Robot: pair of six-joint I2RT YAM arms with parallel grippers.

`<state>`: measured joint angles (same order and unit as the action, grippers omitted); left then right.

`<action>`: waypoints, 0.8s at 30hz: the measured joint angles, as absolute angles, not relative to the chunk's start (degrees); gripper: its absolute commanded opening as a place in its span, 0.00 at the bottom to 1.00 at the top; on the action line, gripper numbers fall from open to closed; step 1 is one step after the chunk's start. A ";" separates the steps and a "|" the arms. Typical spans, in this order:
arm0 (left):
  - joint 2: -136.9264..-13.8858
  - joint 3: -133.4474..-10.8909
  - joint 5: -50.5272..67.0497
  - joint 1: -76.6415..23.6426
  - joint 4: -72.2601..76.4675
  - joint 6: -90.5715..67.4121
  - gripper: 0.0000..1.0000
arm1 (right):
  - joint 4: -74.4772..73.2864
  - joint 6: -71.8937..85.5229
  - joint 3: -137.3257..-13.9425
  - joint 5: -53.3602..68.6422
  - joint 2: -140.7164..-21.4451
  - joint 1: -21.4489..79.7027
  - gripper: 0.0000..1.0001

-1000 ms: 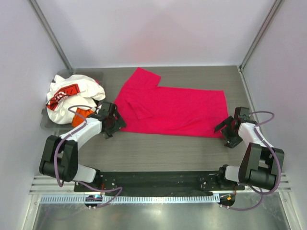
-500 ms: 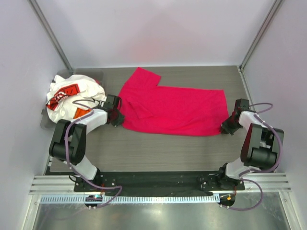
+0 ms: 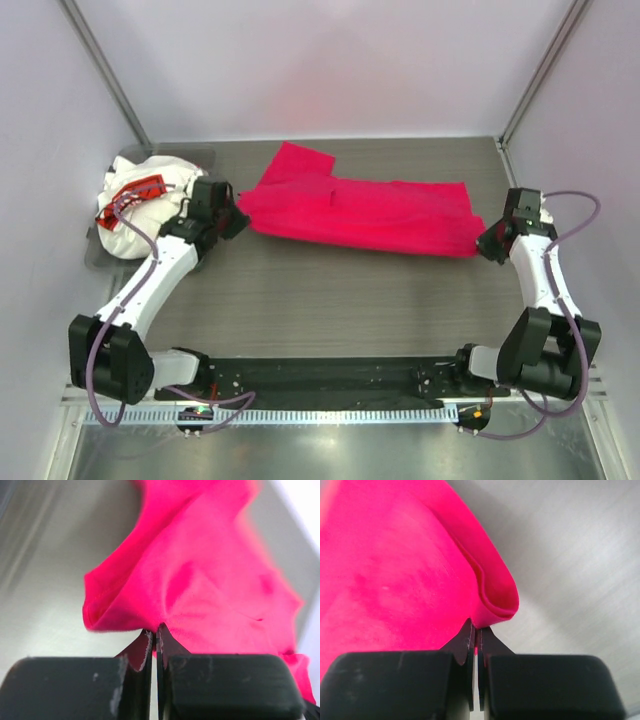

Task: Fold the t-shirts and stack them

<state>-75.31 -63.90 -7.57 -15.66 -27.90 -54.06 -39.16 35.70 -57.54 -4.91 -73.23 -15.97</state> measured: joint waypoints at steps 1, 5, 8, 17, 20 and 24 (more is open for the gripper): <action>-73.80 -60.01 -7.27 -15.68 -27.27 -54.30 0.00 | -39.20 35.70 -55.46 -4.97 -72.99 -15.97 0.01; -73.89 -47.42 -6.37 -16.21 -28.03 -55.57 0.00 | -40.45 36.16 -46.19 -5.08 -75.42 -16.25 0.01; -74.11 -40.93 -6.11 -17.28 -29.69 -56.69 0.00 | -41.89 36.75 -42.92 -5.30 -75.90 -16.91 0.01; -63.40 -29.28 -3.90 -17.63 -30.02 -61.23 0.38 | -42.00 39.48 -38.48 -5.32 -70.85 -22.26 0.51; -59.99 -27.35 -2.94 -17.63 -30.94 -62.41 0.58 | -42.13 41.43 -38.04 -5.28 -67.92 -22.74 0.93; -56.23 -28.95 -1.85 -17.63 -33.32 -62.30 0.75 | -42.24 41.74 -37.91 -4.51 -64.29 -22.74 1.00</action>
